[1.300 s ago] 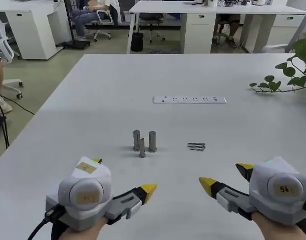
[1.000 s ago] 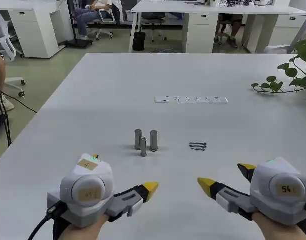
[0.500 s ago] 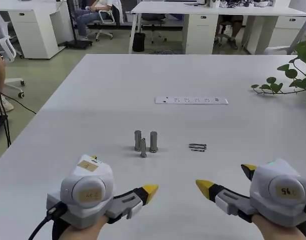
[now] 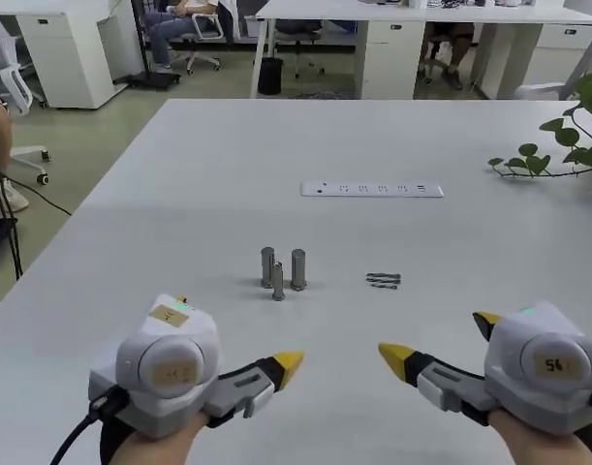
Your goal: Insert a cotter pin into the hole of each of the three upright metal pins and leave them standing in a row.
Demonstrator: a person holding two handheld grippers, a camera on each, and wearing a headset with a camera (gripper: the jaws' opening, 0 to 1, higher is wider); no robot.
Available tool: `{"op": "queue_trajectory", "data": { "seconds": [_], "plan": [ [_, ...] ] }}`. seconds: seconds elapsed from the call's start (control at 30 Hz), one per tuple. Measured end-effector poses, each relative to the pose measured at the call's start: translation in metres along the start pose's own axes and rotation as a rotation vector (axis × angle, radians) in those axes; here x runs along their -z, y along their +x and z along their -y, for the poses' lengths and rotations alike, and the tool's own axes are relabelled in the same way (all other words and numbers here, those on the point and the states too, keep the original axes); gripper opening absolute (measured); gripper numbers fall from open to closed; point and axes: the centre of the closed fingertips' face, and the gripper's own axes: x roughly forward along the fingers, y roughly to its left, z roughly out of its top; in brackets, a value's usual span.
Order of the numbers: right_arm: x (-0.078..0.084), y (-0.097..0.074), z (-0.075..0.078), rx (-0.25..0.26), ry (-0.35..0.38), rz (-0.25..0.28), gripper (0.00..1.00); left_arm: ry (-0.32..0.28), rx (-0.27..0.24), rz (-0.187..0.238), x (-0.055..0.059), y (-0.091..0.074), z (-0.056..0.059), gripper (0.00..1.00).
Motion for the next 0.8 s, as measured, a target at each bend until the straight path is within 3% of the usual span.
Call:
{"op": "queue_trajectory", "data": {
  "seconds": [0.33, 0.67, 0.8],
  "plan": [
    [-0.002, 0.003, -0.003, -0.012, 0.007, 0.017, 0.85, 0.003, -0.007, -0.008, 0.001, 0.0, -0.002, 0.9],
    [-0.005, 0.002, -0.006, -0.026, 0.0, 0.024, 0.86, 0.016, 0.003, -0.012, 0.0, 0.0, 0.0, 0.88],
    [-0.009, 0.002, -0.012, -0.059, -0.009, 0.028, 0.86, 0.033, 0.015, -0.006, -0.002, 0.001, 0.002, 0.87]
  ]
}}
